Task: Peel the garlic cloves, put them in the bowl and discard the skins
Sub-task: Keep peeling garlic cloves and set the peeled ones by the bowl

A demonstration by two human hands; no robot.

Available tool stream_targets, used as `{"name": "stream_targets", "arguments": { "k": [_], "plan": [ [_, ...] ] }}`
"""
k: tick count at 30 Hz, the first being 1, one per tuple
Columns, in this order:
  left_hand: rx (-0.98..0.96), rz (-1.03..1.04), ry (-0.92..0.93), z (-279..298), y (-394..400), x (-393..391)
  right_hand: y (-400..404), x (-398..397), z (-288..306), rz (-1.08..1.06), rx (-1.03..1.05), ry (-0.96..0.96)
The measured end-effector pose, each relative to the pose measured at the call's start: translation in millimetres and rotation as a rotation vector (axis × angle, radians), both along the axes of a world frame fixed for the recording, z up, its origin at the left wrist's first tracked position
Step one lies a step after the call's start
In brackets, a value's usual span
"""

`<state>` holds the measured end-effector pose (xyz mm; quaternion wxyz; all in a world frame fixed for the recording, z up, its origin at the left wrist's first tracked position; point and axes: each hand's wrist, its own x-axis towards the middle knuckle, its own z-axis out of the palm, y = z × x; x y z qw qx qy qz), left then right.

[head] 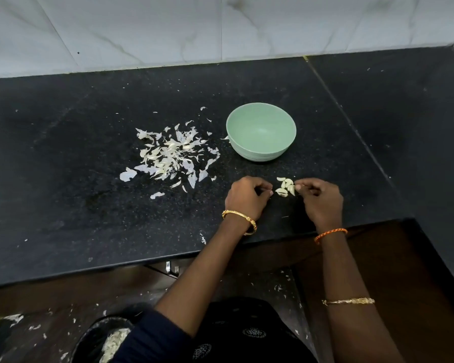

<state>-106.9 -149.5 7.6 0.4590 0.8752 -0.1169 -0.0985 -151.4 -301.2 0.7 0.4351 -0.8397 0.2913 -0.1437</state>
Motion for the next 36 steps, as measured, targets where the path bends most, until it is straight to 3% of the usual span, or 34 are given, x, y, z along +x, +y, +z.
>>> {"name": "stream_targets", "arguments": {
  "k": [7, 18, 24, 27, 30, 36],
  "plan": [
    [0.132, -0.003, 0.002, 0, -24, -9, 2, -2, 2, 0.007, 0.054, -0.010],
    [-0.108, 0.128, 0.026, -9, -24, -20, -9, -8, 3, -0.070, 0.252, -0.067],
    [-0.143, 0.301, -0.006, -2, 8, -14, 34, -7, 18, -0.210, 0.191, -0.210],
    [-0.155, 0.419, -0.072, 4, 41, 7, 67, 11, 33, -0.098, 0.197, -0.279],
    [-0.121, 0.478, -0.107, 13, 76, 34, 102, 38, 43, 0.169, 0.227, -0.287],
    [-0.003, 0.566, -0.153, 13, 146, 94, 155, 117, 42, 0.515, 0.138, -0.092]
  ]
}}
